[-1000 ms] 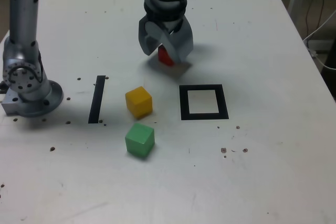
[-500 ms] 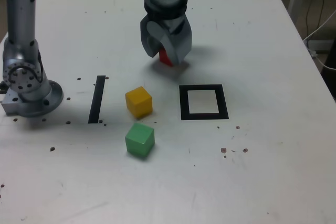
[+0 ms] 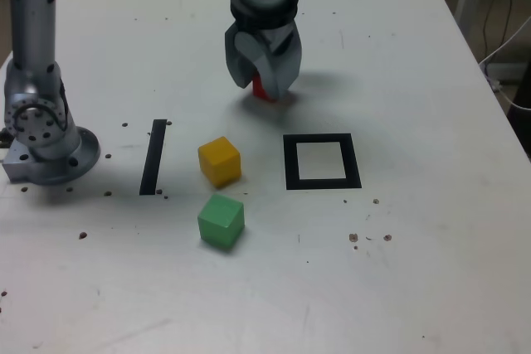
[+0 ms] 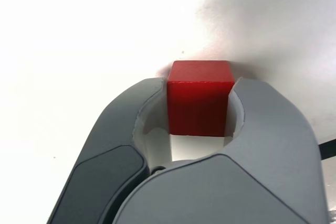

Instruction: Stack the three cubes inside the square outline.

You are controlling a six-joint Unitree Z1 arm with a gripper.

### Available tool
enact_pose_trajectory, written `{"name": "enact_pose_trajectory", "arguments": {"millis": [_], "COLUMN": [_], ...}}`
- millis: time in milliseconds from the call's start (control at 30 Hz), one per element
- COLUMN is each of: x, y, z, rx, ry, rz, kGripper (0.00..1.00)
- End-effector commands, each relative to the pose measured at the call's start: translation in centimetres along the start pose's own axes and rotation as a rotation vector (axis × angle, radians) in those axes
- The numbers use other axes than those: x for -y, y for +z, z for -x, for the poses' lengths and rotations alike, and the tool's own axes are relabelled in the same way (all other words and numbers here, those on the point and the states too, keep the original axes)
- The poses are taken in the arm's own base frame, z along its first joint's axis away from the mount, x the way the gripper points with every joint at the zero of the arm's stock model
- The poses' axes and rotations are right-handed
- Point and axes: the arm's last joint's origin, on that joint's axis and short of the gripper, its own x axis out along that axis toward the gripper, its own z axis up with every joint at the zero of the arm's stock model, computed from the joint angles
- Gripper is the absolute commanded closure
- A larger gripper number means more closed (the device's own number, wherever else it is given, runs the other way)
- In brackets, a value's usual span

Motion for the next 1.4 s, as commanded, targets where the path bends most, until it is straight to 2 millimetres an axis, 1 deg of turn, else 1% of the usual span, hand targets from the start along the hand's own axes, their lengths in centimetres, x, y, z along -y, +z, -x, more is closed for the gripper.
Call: {"name": "enact_pose_trajectory", "arguments": {"millis": [0,167,267,367,567,667,833,967,1133,1267,1367], "x": [0.3,1.7,2.8,4.1,7.5,9.4,11.2,12.0,11.7,11.4,11.1], "y": [-0.1,0.4,1.2,2.1,4.2,5.7,8.4,10.4,12.4,13.6,14.0], "z": [1.6,5.1,6.3,6.6,6.1,6.0,6.1,5.8,5.4,5.3,5.2], "rx": [0.033,0.094,0.111,0.112,0.078,0.065,0.062,0.06,0.055,0.059,0.06], "ry": [0.006,-0.006,-0.026,-0.058,-0.097,-0.096,-0.086,-0.092,-0.099,-0.095,-0.093], "rz": [0.015,0.051,0.102,0.166,0.35,0.458,0.558,0.613,0.655,0.664,0.67], "kGripper": [0.83,0.83,0.83,0.83,0.83,0.83,0.83,0.83,0.83,0.83,0.83]}}
